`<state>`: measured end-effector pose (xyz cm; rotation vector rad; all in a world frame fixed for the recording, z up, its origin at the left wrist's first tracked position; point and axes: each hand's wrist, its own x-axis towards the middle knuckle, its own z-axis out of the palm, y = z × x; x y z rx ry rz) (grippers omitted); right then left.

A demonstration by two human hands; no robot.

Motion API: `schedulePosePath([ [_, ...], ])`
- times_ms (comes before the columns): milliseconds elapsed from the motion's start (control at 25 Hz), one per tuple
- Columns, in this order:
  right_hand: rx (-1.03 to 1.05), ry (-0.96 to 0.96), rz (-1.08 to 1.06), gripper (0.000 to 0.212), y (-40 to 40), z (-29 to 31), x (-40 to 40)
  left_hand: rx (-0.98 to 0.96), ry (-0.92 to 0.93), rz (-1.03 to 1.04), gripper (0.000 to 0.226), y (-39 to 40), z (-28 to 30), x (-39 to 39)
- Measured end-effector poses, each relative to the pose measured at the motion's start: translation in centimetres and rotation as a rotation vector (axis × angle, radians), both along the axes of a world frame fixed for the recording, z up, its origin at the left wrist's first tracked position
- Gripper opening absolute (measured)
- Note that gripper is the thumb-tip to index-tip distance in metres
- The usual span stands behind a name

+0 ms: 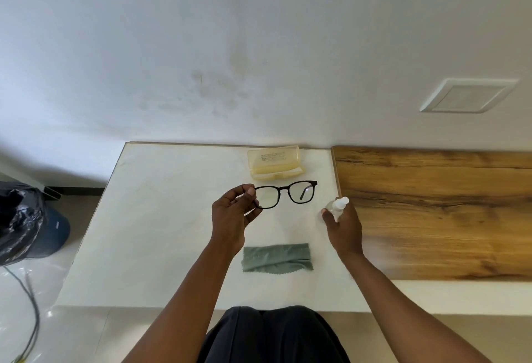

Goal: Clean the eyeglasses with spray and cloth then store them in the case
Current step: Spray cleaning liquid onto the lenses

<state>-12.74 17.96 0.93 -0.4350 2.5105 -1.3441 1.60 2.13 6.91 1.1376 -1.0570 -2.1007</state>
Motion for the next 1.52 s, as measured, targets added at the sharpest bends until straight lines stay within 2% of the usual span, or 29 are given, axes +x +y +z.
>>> schedulePosePath([
  [240, -0.273, 0.020, 0.078, 0.030, 0.0, 2.9, 5.3, 0.021, -0.022, 0.052, 0.008, 0.8, 0.7, -0.3],
  [480, -0.355, 0.042, 0.146, 0.063, -1.1, 5.2, 8.0, 0.023, -0.025, 0.069, 0.010, 1.2, 1.3, -0.2],
  [800, -0.267, 0.102, 0.288, 0.076, -2.3, 6.3, 9.2, 0.011, -0.024, 0.063, 0.010, 1.6, 1.9, 0.1],
  [960, -0.217, 0.114, 0.350, 0.072, -3.2, 6.8, 9.5, 0.016, -0.023, 0.055, 0.007, 1.8, 1.9, 0.3],
  [1520, -0.123, 0.102, 0.356, 0.058, -4.2, 7.0, 9.9, 0.025, -0.025, 0.069, 0.005, 1.6, 2.1, 0.9],
])
